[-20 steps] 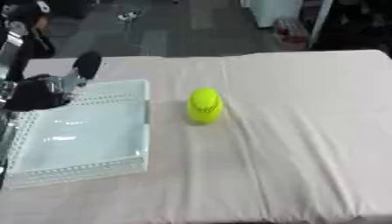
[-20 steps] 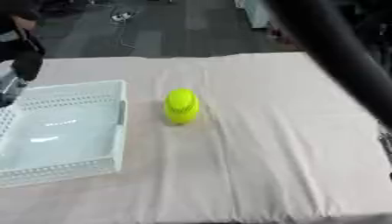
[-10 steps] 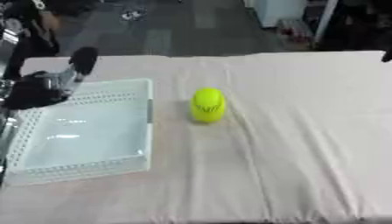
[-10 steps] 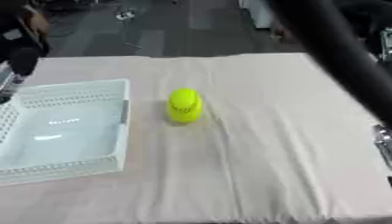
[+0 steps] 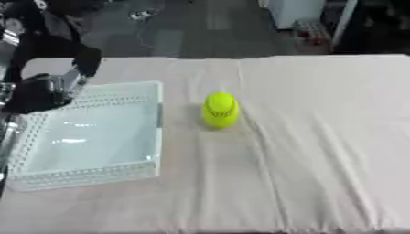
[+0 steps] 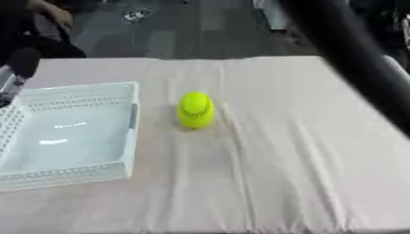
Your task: Pick up objects on the table and place them in the box.
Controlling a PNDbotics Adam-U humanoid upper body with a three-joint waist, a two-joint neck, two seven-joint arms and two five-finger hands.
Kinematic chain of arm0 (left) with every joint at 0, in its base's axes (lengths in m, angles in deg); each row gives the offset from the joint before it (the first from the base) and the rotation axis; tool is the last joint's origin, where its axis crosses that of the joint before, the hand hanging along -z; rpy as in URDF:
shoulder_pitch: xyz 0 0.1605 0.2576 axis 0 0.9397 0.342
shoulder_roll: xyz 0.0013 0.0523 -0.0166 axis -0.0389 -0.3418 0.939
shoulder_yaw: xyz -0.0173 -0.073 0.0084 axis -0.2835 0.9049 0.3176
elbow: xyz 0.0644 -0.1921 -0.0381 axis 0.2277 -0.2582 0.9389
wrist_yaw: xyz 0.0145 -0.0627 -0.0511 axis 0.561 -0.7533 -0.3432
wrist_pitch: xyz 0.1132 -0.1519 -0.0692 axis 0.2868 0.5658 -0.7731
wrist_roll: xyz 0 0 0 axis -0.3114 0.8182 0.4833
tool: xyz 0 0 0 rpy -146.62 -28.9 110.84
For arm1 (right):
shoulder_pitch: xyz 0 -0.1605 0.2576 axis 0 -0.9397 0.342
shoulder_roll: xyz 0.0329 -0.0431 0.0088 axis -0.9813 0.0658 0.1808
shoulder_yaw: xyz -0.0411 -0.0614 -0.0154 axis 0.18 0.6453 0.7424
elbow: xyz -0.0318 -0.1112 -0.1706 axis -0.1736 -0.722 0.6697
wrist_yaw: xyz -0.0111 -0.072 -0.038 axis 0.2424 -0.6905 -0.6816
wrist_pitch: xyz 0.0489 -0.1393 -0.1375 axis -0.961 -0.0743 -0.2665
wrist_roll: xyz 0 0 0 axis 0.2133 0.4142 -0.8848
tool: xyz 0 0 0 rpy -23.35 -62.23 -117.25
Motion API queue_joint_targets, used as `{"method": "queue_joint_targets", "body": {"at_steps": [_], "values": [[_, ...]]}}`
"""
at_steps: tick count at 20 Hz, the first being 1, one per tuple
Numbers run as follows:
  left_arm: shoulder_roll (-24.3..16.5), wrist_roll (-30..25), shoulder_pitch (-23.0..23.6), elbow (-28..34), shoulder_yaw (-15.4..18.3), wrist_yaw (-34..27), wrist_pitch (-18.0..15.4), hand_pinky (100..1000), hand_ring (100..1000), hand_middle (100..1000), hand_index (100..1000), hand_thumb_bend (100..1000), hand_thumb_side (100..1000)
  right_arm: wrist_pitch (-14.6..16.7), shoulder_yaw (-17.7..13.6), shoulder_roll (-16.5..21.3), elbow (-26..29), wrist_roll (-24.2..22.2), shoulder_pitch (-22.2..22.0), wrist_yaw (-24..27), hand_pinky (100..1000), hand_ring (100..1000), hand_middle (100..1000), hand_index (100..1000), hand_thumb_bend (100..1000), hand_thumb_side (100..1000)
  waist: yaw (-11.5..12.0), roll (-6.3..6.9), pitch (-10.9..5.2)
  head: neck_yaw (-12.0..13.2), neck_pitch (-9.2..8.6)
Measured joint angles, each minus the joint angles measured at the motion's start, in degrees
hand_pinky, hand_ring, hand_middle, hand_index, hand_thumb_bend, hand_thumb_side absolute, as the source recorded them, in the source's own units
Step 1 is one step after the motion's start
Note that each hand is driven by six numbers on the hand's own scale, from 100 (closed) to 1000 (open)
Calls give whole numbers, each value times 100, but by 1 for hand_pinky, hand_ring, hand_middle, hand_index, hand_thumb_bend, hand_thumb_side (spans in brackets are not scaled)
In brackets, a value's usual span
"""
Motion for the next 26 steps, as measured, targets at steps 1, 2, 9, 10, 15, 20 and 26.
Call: {"method": "queue_joint_targets", "body": {"at_steps": [1, 2, 9, 10, 15, 20, 26], "values": [[0, 0, 0, 0, 0, -2, 0, 763, 681, 848, 803, 296, 774, 6, 27, 89, 0, -78, 84, -67, 474, 602, 717, 718, 100, 1000, 13, -1, 0, -1, 0], [0, -1, 0, 0, 0, -4, 0, 763, 681, 848, 803, 295, 774, 3, 62, 174, 0, -168, 165, -129, 478, 605, 718, 717, 100, 1000, 16, -4, 0, -2, 0], [0, -16, 0, 0, -2, -10, -12, 764, 681, 849, 803, 294, 775, -326, 299, 456, 2, -709, 786, -378, 487, 614, 727, 717, 100, 1000, 54, -33, 12, -18, 0], [0, -17, 0, 0, -2, -11, -14, 764, 682, 849, 803, 294, 775, -391, 336, 455, 2, -764, 865, -400, 489, 615, 728, 717, 100, 1000, 60, -33, 20, -19, 0], [0, -26, -2, 0, -4, -16, -49, 764, 682, 848, 802, 297, 772, -645, 552, 325, 2, -1074, 1245, -605, 502, 622, 731, 713, 100, 1000, 86, -34, 28, -20, 0], [0, 14, -40, 0, -6, -20, -102, 765, 685, 846, 801, 309, 760, -762, 804, 96, -1, -1452, 1589, -799, 506, 625, 735, 718, 100, 1000, 129, -49, 28, -30, 0], [0, 110, -124, 0, -10, -20, -225, 766, 687, 845, 801, 319, 751, -782, 1066, -296, -172, -1732, 1948, -968, 527, 641, 748, 734, 113, 1000, 191, -68, 52, -113, 0]]}}
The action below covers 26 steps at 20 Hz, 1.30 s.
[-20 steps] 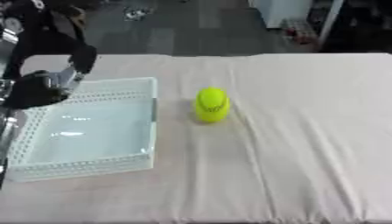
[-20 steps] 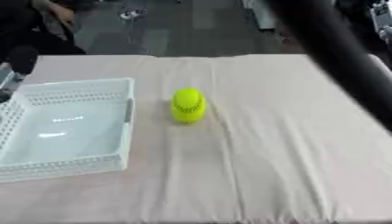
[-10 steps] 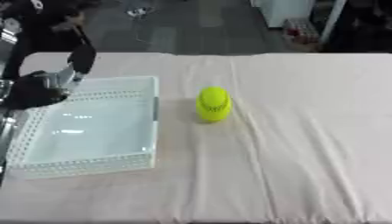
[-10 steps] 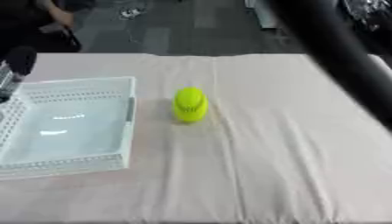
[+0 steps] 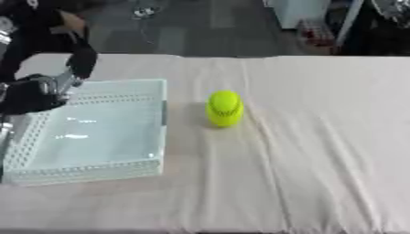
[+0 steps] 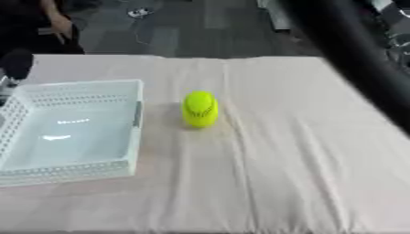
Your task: Pick up objects on the table and place them in the box.
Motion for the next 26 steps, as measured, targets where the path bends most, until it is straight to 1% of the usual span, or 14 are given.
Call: {"method": "queue_joint_targets", "body": {"at_steps": [2, 4, 9, 15, 16, 17, 18, 21, 22, 23, 24, 25, 26], "values": [[1, 26, -28, 0, -11, 0, -31, 766, 687, 845, 801, 320, 750, 10, 78, -127, -100, -42, 67, -91, 539, 649, 757, 745, 126, 1000, 8, -3, 15, -16, 0], [2, 45, -40, 0, -31, 1, -51, 767, 687, 845, 800, 321, 749, 27, 148, -242, -214, -55, 118, -212, 546, 654, 762, 751, 140, 1000, 28, -4, 16, -99, 0], [4, 65, -88, 0, -34, 1, -75, 767, 688, 845, 800, 322, 748, 99, 319, -529, -580, 36, 144, -535, 544, 656, 766, 763, 143, 1000, 65, -16, 36, -262, 1], [10, 70, -152, 0, -34, 1, -80, 767, 689, 845, 801, 324, 748, 160, 514, -835, -1109, 118, 143, -901, 551, 661, 776, 779, 160, 1000, 93, -20, 70, -313, 1], [25, 76, -167, 0, -34, 1, -86, 767, 689, 844, 801, 325, 747, 165, 543, -882, -1182, 113, 146, -965, 557, 663, 774, 760, 178, 1000, 107, -20, 86, -314, 1], [42, 81, -185, 0, -35, 1, -91, 768, 689, 844, 801, 325, 747, 174, 574, -926, -1244, 103, 155, -1026, 560, 664, 773, 757, 241, 1000, 115, -23, 96, -316, 1], [53, 88, -202, 0, -35, 1, -99, 767, 689, 844, 801, 325, 746, 185, 605, -959, -1292, 88, 182, -1088, 565, 666, 772, 757, 192, 1000, 132, -23, 101, -317, 1], [60, 89, -275, 1, -50, -1, -105, 767, 689, 844, 801, 326, 746, 228, 693, -1038, -1382, 16, 247, -1284, 568, 667, 769, 757, 201, 1000, 181, -38, 126, -361, -2], [78, 88, -294, 1, -60, -4, -107, 767, 689, 845, 801, 324, 748, 234, 714, -1047, -1401, -12, 248, -1344, 576, 671, 770, 762, 222, 1000, 190, -41, 128, -361, -4], [105, 85, -312, 1, -70, -13, -108, 767, 689, 845, 801, 325, 747, 247, 730, -1059, -1421, -31, 250, -1400, 574, 670, 769, 761, 218, 1000, 200, -42, 130, -363, -9], [109, 77, -338, 1, -72, -24, -114, 767, 688, 845, 801, 323, 749, 254, 744, -1074, -1437, -42, 262, -1452, 584, 677, 774, 766, 249, 1000, 211, -43, 142, -364, -11], [111, 68, -350, 1, -78, -37, -121, 767, 688, 845, 801, 324, 748, 263, 750, -1085, -1458, -57, 276, -1502, 582, 675, 772, 764, 241, 1000, 220, -52, 157, -366, -13], [128, 58, -367, 1, -91, -44, -126, 767, 688, 845, 802, 323, 750, 271, 760, -1086, -1486, -72, 295, -1548, 610, 711, 792, 766, 292, 1000, 234, -61, 162, -367, -15]]}}
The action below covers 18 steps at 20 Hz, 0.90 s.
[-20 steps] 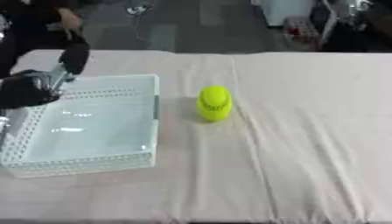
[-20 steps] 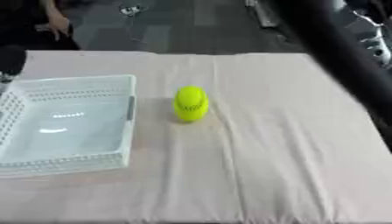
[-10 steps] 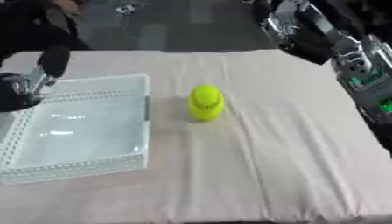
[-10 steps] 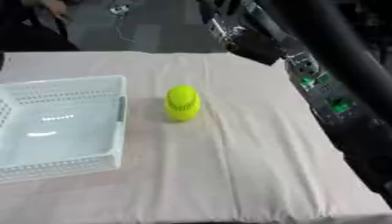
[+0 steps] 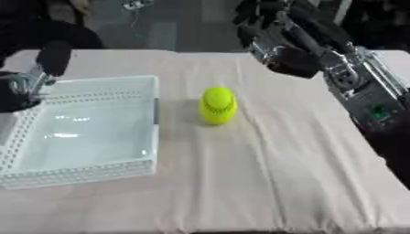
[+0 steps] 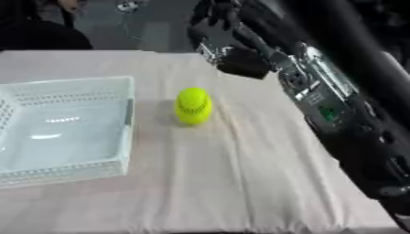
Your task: Pick up objects on the table and place them in the box.
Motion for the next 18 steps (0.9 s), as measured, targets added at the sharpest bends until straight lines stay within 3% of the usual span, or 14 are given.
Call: {"method": "queue_joint_targets", "body": {"at_steps": [3, 10, 18], "values": [[44, -36, -48, 0, -13, -29, -4, 767, 688, 845, 802, 323, 750, 57, 23, -1, -89, -32, 70, -134, 650, 748, 816, 767, 320, 1000, 60, -12, 23, -51, -30], [132, -91, -183, 0, -19, -93, 15, 765, 686, 845, 803, 318, 756, 290, 51, 5, -480, -13, 257, -351, 650, 742, 808, 780, 309, 1000, 143, -44, 102, -126, -105], [281, -172, -398, 0, -47, -160, 35, 764, 684, 846, 804, 315, 760, 600, 89, 36, -872, -21, 360, -643, 724, 767, 809, 779, 299, 1000, 335, -48, 259, -162, -303]]}}
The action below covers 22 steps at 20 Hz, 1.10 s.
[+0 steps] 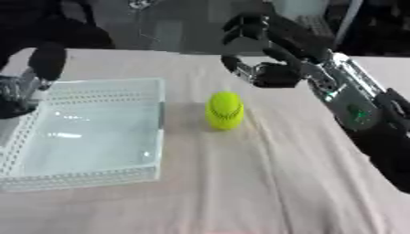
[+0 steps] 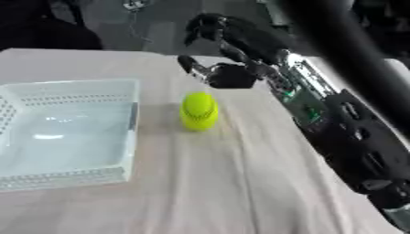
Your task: Pick up objects on the table and place them in the box.
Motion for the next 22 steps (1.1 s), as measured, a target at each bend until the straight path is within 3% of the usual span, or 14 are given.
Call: {"method": "queue_joint_targets", "body": {"at_steps": [4, 22], "values": [[53, -36, -91, 0, 0, -47, 27, 763, 684, 846, 805, 314, 761, 32, 0, -10, -134, 2, 5, -15, 783, 803, 822, 789, 269, 1000, 83, -18, 35, -33, -37], [246, -159, -346, 0, -35, -142, 91, 763, 682, 847, 806, 308, 765, 212, -5, -183, -566, -177, -26, 59, 751, 794, 843, 835, 260, 1000, 302, -72, 169, -137, -54]]}}
